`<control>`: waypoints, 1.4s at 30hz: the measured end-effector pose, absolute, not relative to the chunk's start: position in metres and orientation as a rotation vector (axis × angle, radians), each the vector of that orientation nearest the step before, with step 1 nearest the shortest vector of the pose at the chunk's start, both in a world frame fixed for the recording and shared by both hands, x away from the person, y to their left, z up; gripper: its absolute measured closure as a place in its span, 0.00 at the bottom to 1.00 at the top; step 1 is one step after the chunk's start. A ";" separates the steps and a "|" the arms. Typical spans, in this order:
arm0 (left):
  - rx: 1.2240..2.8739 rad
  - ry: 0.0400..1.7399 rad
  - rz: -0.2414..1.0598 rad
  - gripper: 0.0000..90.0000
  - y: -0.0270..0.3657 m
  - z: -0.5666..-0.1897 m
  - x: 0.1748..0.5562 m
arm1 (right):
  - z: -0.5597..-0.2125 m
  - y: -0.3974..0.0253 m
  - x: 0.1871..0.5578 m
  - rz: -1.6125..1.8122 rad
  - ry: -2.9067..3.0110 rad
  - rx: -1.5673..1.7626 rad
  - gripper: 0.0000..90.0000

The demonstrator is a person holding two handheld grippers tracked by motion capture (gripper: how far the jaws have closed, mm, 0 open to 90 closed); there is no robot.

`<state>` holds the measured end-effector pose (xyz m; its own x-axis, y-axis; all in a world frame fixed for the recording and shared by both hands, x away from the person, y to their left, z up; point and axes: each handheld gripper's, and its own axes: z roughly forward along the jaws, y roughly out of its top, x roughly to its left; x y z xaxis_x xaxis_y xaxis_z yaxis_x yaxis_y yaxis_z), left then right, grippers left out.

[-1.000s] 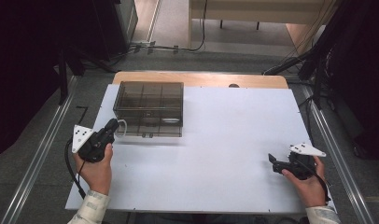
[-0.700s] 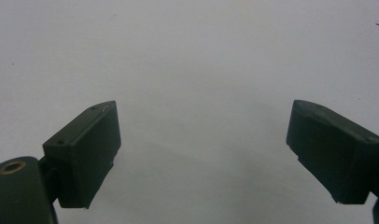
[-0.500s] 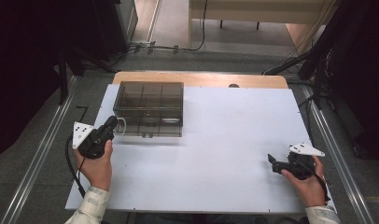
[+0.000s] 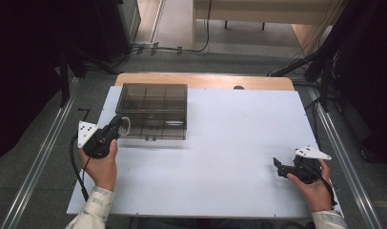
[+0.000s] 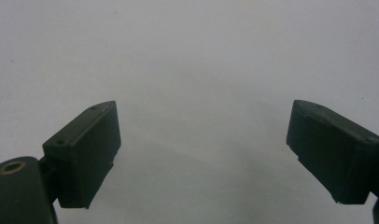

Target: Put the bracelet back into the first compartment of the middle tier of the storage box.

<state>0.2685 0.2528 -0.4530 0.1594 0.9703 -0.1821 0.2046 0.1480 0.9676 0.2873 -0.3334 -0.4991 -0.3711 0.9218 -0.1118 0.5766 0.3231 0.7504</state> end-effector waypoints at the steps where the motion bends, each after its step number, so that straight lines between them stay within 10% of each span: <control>1: 1.297 1.288 0.857 0.96 0.252 -0.453 0.270 | -0.499 -0.333 0.287 0.847 2.060 1.316 0.10; 42: 1.388 1.368 0.878 0.88 0.250 -0.468 0.292 | -0.500 -0.333 0.288 0.844 2.071 1.312 0.10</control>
